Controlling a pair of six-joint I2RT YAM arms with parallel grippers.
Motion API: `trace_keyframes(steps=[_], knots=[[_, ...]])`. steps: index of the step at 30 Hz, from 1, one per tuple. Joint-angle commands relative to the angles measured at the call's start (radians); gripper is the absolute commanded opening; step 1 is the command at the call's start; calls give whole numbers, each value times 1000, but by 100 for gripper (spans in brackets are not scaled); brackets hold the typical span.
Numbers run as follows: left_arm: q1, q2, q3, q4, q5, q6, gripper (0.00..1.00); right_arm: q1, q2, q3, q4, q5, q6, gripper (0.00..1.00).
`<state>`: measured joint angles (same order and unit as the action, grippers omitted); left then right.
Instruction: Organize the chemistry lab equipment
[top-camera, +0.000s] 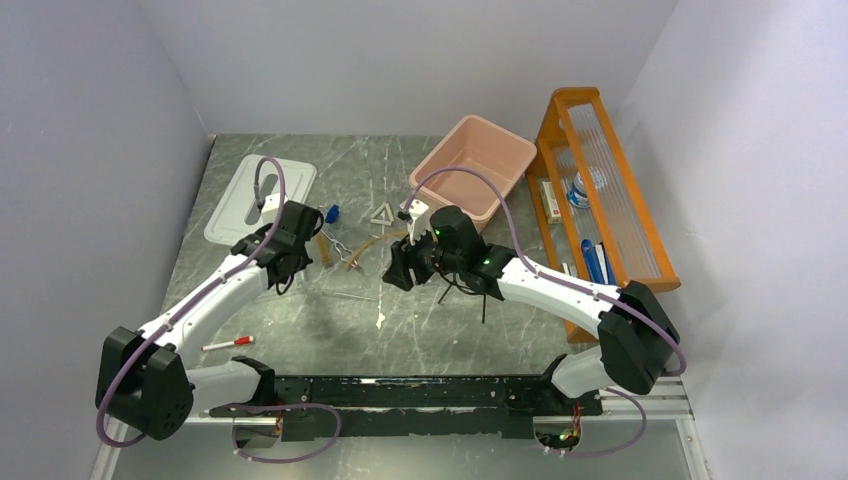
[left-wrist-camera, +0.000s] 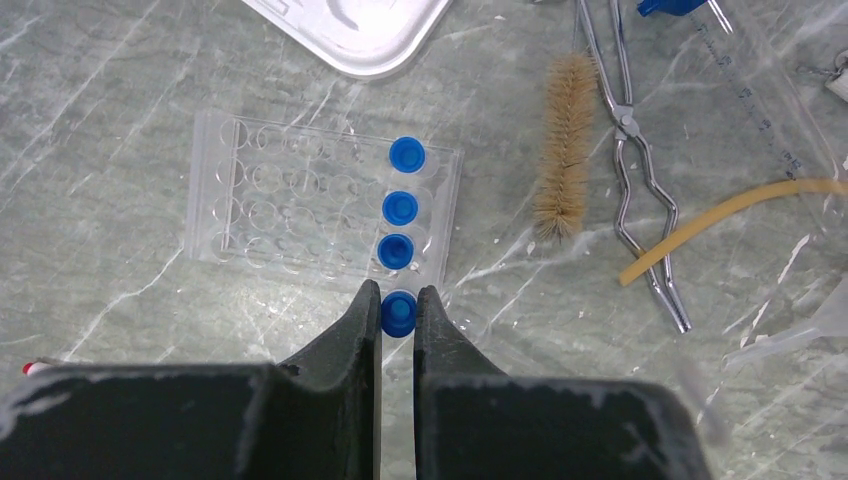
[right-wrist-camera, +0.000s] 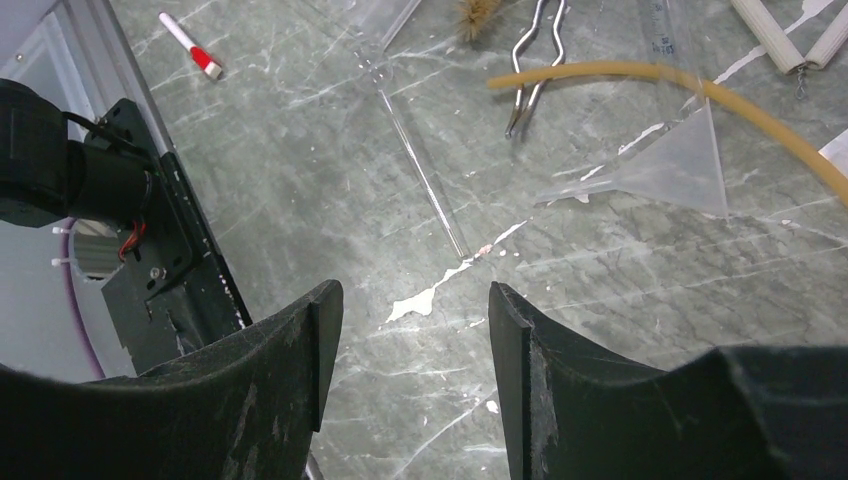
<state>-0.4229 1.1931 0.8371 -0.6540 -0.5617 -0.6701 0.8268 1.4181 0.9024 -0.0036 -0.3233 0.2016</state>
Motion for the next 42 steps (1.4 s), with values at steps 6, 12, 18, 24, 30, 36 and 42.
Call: trace_keyframes(steps=[6,12,18,24,30,36,42], knots=[[-4,-24,-64,83,-30,-22,5,0,-13,11,17,-6,9,59],[-4,-74,-119,110,-37,-36,5,0,-13,6,20,-6,15,59],[-4,-139,-171,136,-39,-45,10,1,-9,8,19,-6,15,59],[-4,-158,-194,142,-35,-56,21,0,-13,5,18,-6,17,59],[-4,-165,-203,138,-28,-67,30,0,-25,-6,19,-1,16,59],[-4,-168,-182,117,-29,-70,41,0,-31,-11,18,-2,16,59],[-4,-200,-141,85,-24,-63,53,1,-39,-10,14,7,16,59]])
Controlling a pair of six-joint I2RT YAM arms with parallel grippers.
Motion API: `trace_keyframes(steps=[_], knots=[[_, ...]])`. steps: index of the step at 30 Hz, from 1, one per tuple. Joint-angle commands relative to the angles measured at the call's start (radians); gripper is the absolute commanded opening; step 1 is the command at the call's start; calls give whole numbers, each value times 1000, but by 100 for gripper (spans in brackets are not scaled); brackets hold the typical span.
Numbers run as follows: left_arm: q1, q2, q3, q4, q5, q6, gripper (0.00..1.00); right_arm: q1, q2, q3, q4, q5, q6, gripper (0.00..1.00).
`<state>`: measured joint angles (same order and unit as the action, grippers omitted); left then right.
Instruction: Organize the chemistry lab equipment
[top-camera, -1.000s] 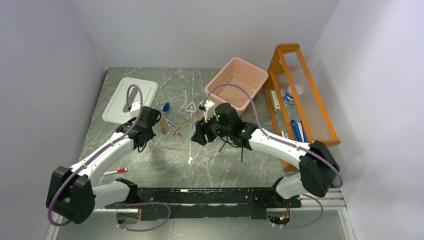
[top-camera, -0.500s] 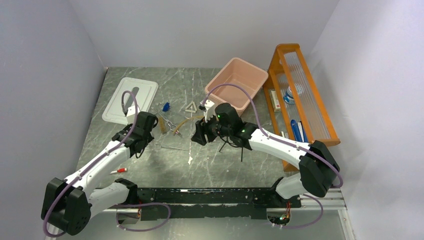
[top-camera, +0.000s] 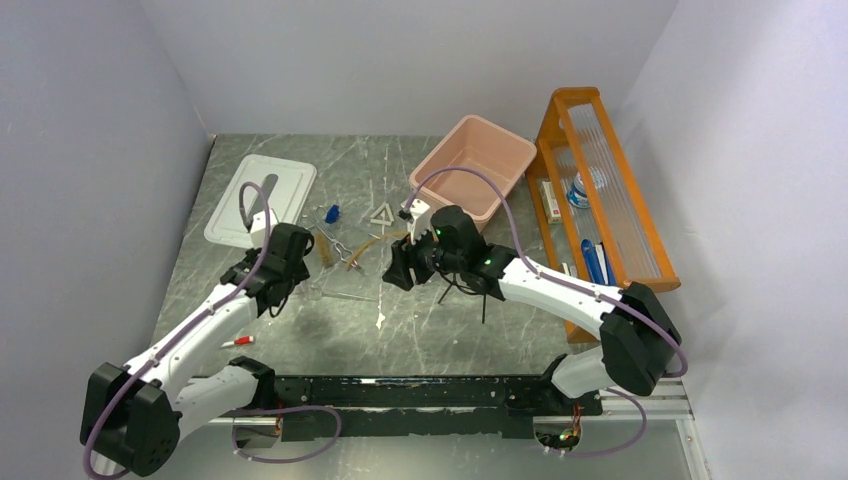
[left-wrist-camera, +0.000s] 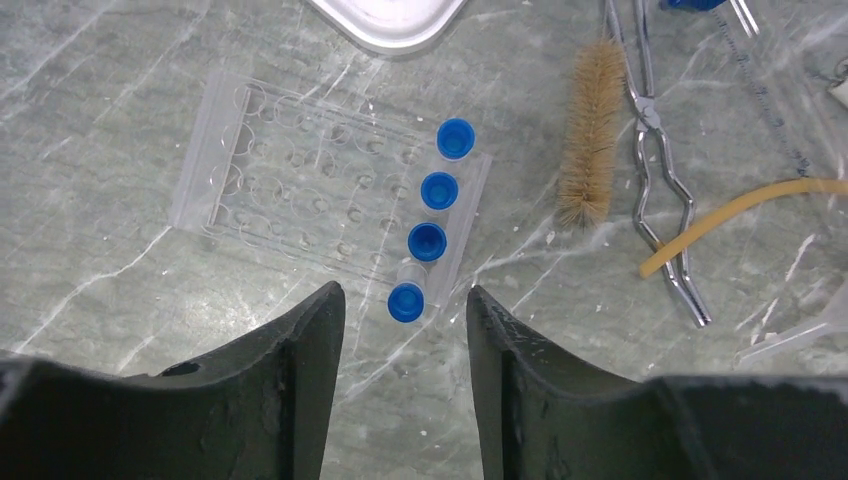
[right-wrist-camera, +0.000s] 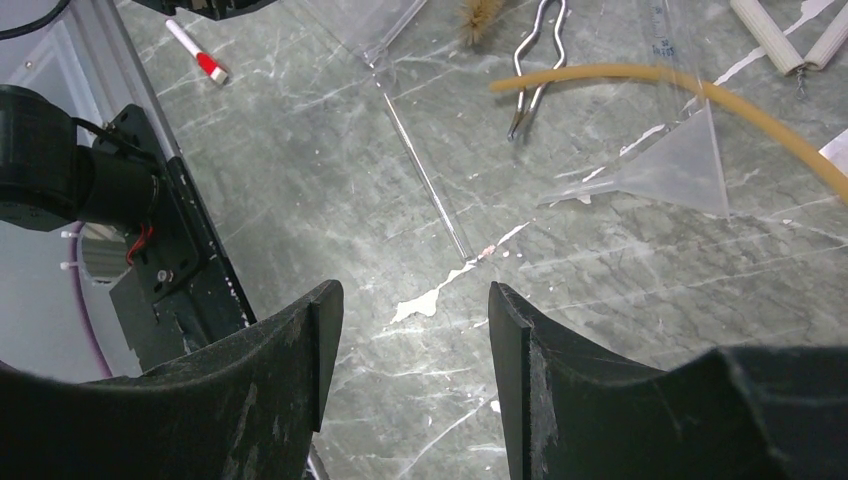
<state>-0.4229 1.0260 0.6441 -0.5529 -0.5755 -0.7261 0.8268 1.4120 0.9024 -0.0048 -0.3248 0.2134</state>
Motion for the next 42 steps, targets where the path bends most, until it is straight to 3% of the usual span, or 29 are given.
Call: trace_keyframes(steps=[1,11,17,24,30,37,42], knots=[[-4,-41,62,-24,-10,-3,55,1,-33,-11,13,11,4,59],[-4,-114,288,-101,70,80,70,1,3,61,-91,139,-2,59],[-4,-137,391,-19,299,210,74,0,70,187,-201,280,14,59],[-3,-143,389,34,495,142,84,-13,274,464,-372,452,-60,61],[-4,-107,405,15,493,151,96,-32,368,560,-450,521,-3,60],[-4,-87,370,107,565,202,97,-66,224,537,-576,585,85,62],[-4,-93,350,151,578,255,97,-70,66,489,-793,726,235,67]])
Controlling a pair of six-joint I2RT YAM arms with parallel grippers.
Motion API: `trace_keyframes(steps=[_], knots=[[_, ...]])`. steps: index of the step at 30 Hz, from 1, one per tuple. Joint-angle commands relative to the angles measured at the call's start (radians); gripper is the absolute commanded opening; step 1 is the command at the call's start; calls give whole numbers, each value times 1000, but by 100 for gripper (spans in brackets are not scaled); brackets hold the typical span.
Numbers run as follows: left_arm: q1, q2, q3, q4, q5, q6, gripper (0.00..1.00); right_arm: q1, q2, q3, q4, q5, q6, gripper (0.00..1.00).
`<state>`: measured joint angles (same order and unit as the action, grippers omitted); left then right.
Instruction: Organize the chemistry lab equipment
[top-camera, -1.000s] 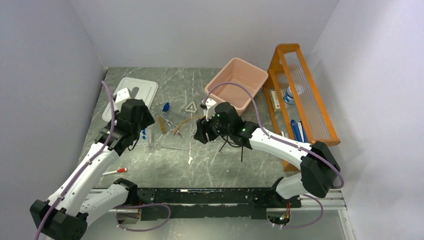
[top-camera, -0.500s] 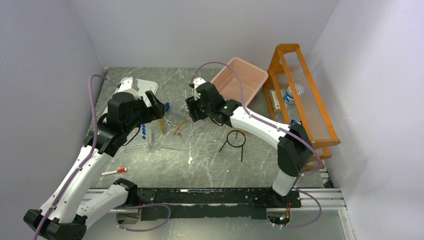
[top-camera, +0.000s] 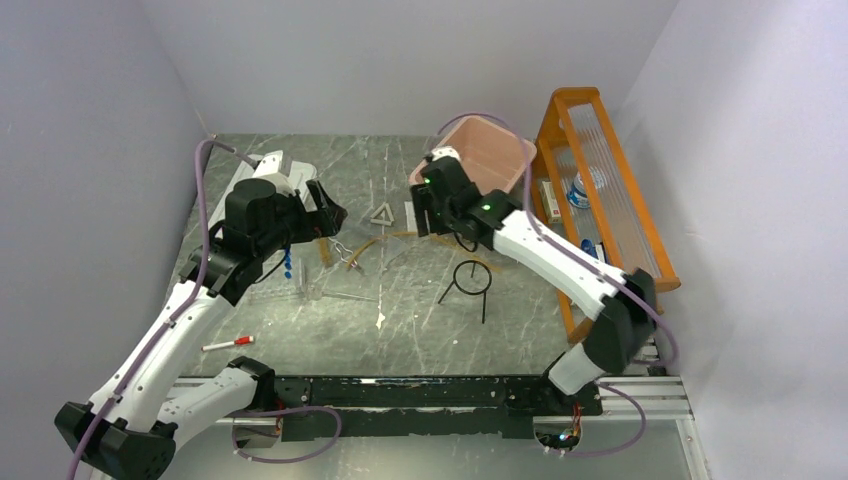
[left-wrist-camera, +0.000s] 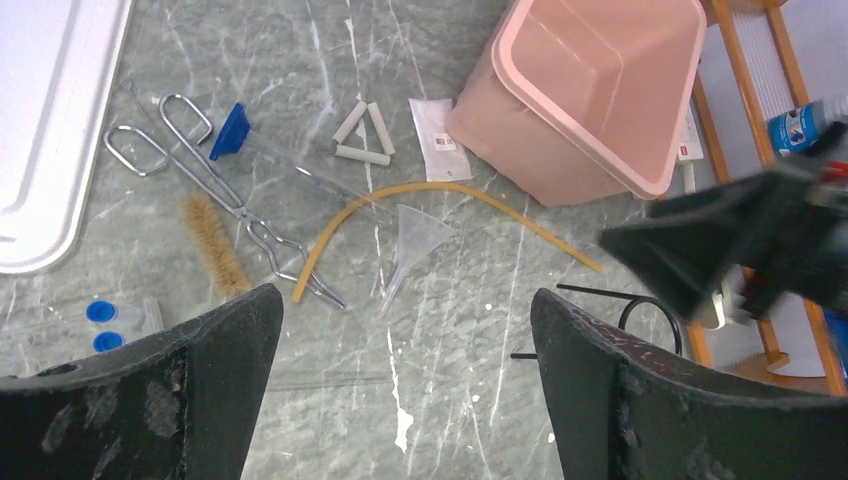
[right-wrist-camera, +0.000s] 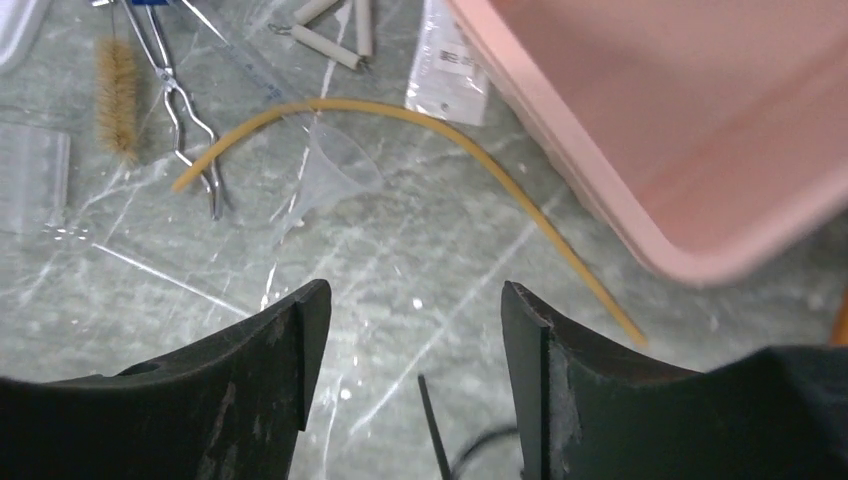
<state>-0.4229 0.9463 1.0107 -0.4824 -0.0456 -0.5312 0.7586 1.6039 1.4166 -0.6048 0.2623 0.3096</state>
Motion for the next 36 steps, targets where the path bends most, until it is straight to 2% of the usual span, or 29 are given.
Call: trace_keyframes(steps=[1,5,9,14,18,26,31,36], knots=[[-4,-16,-20,82,47,66,97,-1,-158,-38,-234,168,173,68],[-4,-17,-36,92,59,80,97,-15,-273,-118,-390,254,333,76],[-3,-22,-46,96,91,82,94,-27,-348,-206,-491,237,443,77],[-4,-46,-59,92,116,73,92,-28,-440,-344,-425,135,499,76],[-4,-74,-83,96,132,51,90,-28,-449,-435,-360,87,553,73],[-4,-127,-137,107,133,-6,89,-31,-413,-478,-314,161,686,59],[-4,-132,-119,67,111,10,88,-31,-392,-473,-312,165,730,42],[-4,-139,-115,46,102,17,88,-31,-393,-476,-280,141,703,24]])
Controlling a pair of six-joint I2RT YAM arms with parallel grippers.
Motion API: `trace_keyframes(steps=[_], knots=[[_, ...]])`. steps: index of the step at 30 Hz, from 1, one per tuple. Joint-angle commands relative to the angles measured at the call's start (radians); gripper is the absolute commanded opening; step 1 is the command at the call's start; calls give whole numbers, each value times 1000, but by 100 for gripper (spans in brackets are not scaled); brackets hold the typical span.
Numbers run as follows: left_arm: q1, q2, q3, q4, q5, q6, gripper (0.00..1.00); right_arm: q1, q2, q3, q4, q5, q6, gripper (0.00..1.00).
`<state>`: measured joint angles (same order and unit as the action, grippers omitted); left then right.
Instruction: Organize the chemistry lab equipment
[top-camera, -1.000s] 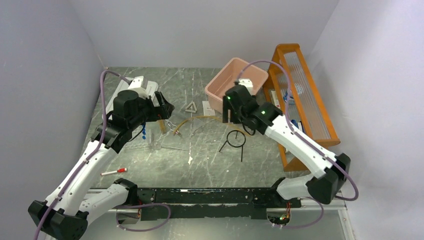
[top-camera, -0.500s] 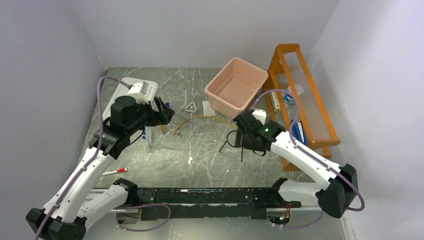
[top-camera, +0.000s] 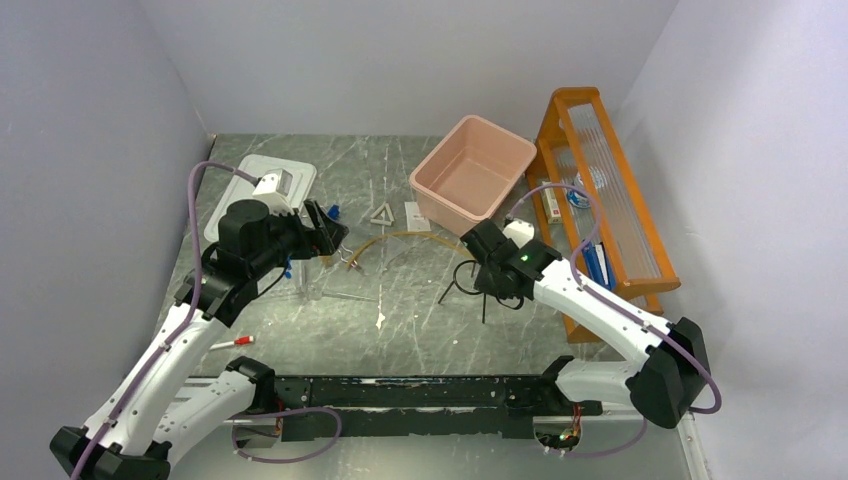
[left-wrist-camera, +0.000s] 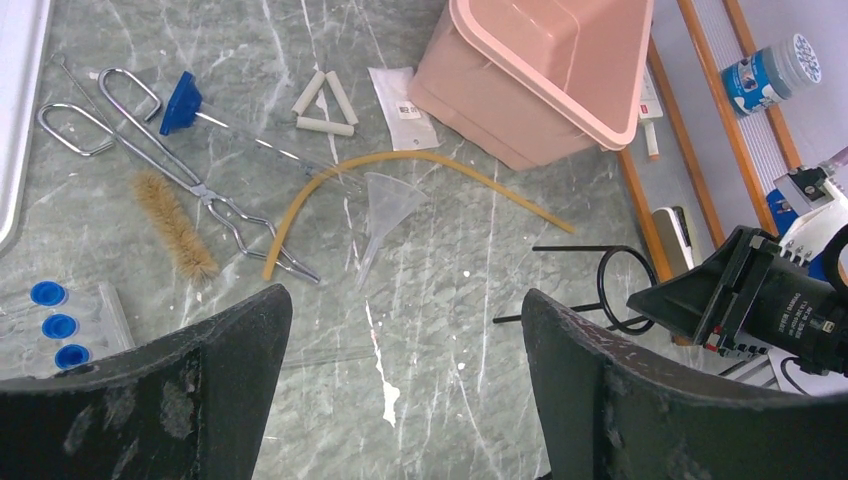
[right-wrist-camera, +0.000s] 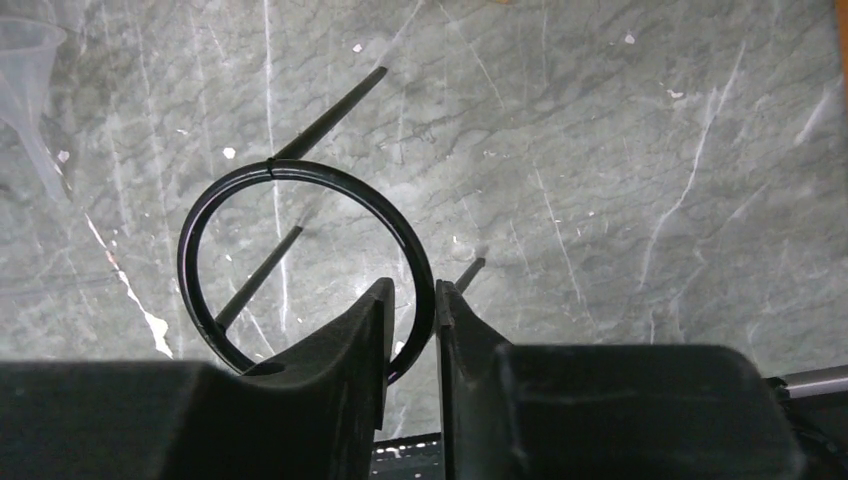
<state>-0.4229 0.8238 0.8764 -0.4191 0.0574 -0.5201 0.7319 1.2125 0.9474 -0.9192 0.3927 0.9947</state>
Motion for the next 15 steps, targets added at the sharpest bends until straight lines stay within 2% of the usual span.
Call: trace_keyframes(steps=[1,7,15], knots=[[-4,-17,19,-18,-1,6,88,-3,1,-4,45,0,6,20],[-4,-17,19,-26,-6,14,88,-5,23,14,68,-66,-58,0],[-4,-13,32,-36,-32,28,87,-5,12,132,122,-89,-188,0]])
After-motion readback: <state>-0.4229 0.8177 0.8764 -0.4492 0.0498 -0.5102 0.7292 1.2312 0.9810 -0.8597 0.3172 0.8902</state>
